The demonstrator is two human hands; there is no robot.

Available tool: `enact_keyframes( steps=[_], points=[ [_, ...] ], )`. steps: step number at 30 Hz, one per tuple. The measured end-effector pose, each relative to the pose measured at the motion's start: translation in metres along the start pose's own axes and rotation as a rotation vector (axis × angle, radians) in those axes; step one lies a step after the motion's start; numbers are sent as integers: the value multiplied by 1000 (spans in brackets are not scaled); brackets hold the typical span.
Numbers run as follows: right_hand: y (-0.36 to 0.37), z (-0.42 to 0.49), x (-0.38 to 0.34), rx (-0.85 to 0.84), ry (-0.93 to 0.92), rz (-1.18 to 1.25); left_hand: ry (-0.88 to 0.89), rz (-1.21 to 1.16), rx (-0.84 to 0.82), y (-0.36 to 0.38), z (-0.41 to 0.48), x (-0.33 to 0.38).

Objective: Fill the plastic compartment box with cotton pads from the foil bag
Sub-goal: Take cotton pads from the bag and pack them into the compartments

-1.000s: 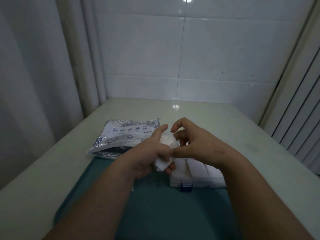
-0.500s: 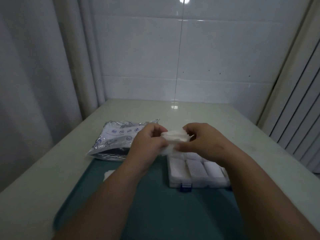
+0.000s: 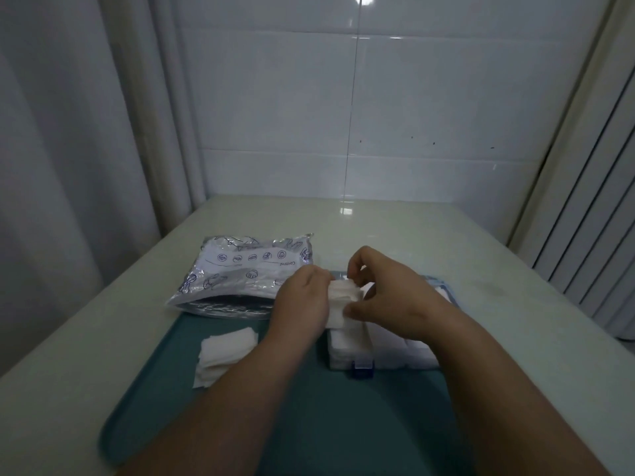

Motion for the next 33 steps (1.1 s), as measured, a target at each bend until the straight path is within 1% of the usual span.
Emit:
enact_keyframes(
  steps=[2, 6, 9, 14, 16, 18, 21, 23, 26, 30, 33],
  points=[
    [1, 1, 1, -2, 5, -2, -4, -20, 14, 0, 1, 0],
    [-1, 1, 0, 23, -4, 43, 53, -38, 89, 0, -2, 2],
    [1, 1, 1, -13, 11, 11, 59, -53, 79, 1, -4, 2],
    [4, 0, -1, -38, 5, 38, 59, -24, 5, 5, -2, 3],
    [6, 1, -1, -29, 7, 10, 69, -47, 28, 5, -2, 2],
    [4, 1, -1, 8, 18, 13, 54, -151, 59, 3, -4, 3],
    [-6, 0, -1, 81, 32, 45, -19, -388, 83, 0, -5, 4],
    [-10, -1, -1, 103, 42, 69, -63, -476, 78, -1, -4, 4],
    [-9, -1, 1, 82, 56, 89, -60, -454, 51, 0, -4, 4],
    [-9, -1, 4, 75, 68, 113, 24, -396, 83, -3, -8, 6],
    [-9, -1, 5, 72, 53, 102, 7, -399, 57, -4, -9, 9]
  ],
)
Point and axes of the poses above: each hand's wrist, its own z-axis towards the middle knuckle, its own y-axis out of the palm, x = y × z, the point moved 2 cm from there along z, towards the middle knuckle, and after that the axes turned 9 degrees about -y, right-handed, at the moved point
